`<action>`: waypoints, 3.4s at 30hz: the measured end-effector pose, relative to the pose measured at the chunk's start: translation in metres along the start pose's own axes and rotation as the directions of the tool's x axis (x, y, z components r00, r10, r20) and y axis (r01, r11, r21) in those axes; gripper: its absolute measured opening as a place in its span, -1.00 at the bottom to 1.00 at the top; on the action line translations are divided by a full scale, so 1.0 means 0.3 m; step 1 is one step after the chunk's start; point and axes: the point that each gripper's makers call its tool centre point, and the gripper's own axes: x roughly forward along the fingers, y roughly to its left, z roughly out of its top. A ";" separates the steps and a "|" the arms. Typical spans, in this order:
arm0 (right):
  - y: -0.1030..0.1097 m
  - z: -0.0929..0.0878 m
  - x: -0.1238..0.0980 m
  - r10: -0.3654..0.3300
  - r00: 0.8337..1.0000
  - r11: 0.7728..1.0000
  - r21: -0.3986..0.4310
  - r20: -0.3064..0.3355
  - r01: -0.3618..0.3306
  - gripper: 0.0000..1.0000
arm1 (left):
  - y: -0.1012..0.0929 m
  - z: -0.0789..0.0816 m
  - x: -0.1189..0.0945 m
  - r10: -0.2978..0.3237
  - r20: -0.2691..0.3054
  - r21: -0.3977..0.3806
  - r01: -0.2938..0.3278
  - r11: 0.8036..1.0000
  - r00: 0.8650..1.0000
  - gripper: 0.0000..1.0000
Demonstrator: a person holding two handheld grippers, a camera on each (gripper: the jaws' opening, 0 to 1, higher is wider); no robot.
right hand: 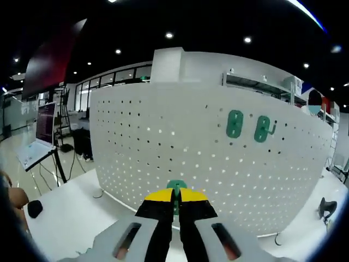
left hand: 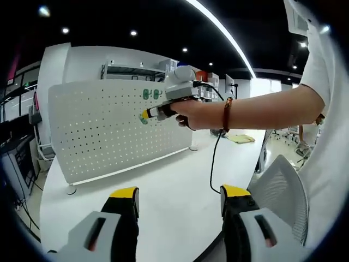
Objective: Insert the hook assembly into the mounting plate slot until the hook locks in place.
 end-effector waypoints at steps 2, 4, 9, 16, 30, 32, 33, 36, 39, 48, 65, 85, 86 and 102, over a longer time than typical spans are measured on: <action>-0.011 0.024 0.005 -0.006 1.000 1.000 0.000 0.017 0.006 -0.98 | -0.002 0.001 0.001 0.005 -0.001 -0.003 -0.005 1.000 1.000 0.24; -0.022 0.047 0.013 -0.009 0.999 1.000 0.012 0.040 0.009 -0.98 | -0.003 0.002 0.003 0.009 0.000 -0.005 -0.009 1.000 1.000 0.24; -0.014 0.066 0.031 -0.004 0.998 1.000 0.005 0.064 0.003 -0.99 | -0.009 -0.007 0.012 0.008 -0.009 -0.012 -0.009 1.000 1.000 0.24; -0.046 0.193 0.040 -0.027 0.975 1.000 0.017 0.219 0.024 -0.99 | -0.006 -0.004 0.021 0.011 -0.011 -0.009 -0.011 1.000 1.000 0.25; -0.135 0.311 0.067 -0.098 0.956 0.995 0.062 0.278 0.084 -0.99 | 0.008 -0.016 0.042 0.003 -0.026 -0.018 -0.004 1.000 1.000 0.24; -0.137 0.321 0.072 -0.097 0.954 0.995 0.057 0.282 0.085 -0.99 | 0.011 -0.015 0.045 0.005 -0.024 -0.021 -0.005 1.000 1.000 0.24; -0.139 0.326 0.074 -0.098 0.954 0.995 0.055 0.283 0.086 -0.99 | 0.012 -0.016 0.046 0.004 -0.024 -0.023 -0.005 1.000 1.000 0.24; -0.147 0.347 0.081 -0.101 0.949 0.995 0.056 0.298 0.088 -0.99 | 0.014 -0.021 0.048 0.005 -0.029 -0.025 -0.006 1.000 1.000 0.24; -0.150 0.350 0.094 -0.105 0.947 0.994 0.055 0.302 0.093 -0.99 | 0.019 -0.025 0.047 0.008 -0.033 -0.030 -0.009 1.000 0.999 0.24; -0.152 0.330 0.126 -0.110 0.950 0.993 0.079 0.291 0.090 -0.98 | 0.033 -0.031 0.050 0.013 -0.037 -0.036 -0.014 0.999 0.999 0.24; -0.138 0.288 0.154 -0.156 0.944 0.987 0.092 0.289 0.135 -0.98 | 0.051 -0.046 0.049 0.021 -0.042 -0.051 -0.023 0.998 0.999 0.23; -0.144 0.284 0.172 -0.174 0.959 0.985 0.027 0.222 0.173 -0.96 | 0.054 -0.046 0.056 0.011 -0.041 -0.052 -0.013 0.999 0.999 0.22; -0.143 0.283 0.172 -0.175 0.959 0.984 0.024 0.221 0.174 -0.96 | 0.054 -0.046 0.056 0.011 -0.042 -0.050 -0.013 0.999 0.999 0.22; -0.144 0.240 0.166 -0.192 0.968 0.979 -0.038 0.161 0.200 -0.99 | 0.049 -0.044 0.049 0.015 -0.034 -0.055 -0.017 0.998 0.999 0.22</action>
